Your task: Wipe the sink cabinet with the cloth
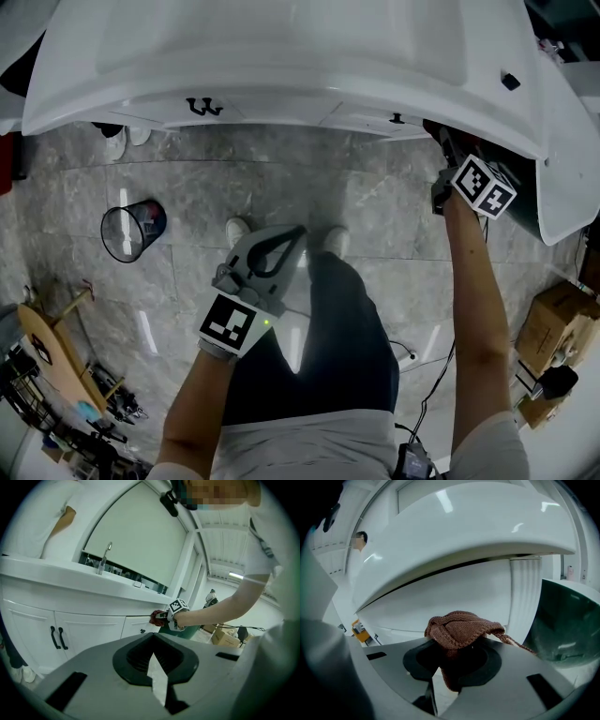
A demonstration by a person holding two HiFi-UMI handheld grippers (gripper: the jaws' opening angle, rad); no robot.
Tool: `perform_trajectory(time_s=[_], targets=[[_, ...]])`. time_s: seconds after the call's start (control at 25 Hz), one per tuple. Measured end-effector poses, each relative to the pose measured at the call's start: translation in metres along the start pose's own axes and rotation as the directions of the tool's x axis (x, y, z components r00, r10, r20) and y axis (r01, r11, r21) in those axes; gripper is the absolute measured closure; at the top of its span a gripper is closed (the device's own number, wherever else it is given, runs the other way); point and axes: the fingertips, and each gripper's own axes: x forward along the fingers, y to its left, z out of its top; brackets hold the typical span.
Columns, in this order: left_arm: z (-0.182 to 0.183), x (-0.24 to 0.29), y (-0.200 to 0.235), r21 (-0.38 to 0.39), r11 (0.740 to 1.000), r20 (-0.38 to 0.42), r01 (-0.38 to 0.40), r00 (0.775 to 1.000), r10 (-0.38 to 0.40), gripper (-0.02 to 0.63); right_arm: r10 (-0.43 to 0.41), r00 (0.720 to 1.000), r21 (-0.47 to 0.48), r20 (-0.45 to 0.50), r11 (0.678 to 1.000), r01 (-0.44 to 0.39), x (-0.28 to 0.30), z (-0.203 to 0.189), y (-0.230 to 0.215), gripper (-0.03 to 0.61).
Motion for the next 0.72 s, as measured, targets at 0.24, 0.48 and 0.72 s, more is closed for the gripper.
perform_trajectory(time_s=[0.24, 0.48, 0.72], targets=[[-0.004, -0.016, 0.02, -0.009, 1.0, 0.008, -0.013, 1.0, 0.013, 0.603, 0.017, 1.0, 0.031, 0.018, 0.999, -0.018, 0.012, -0.005, 0.043, 0.482], [-0.006, -0.032, 0.037, -0.017, 1.0, 0.017, -0.02, 1.0, 0.021, 0.603, 0.049, 0.999, 0.04, 0.016, 0.998, -0.049, 0.025, -0.013, 0.088, 0.482], [-0.007, -0.047, 0.053, -0.029, 0.999, 0.023, -0.022, 0.999, 0.023, 0.603, 0.082, 0.997, 0.061, 0.008, 0.995, -0.083, 0.033, -0.017, 0.129, 0.482]])
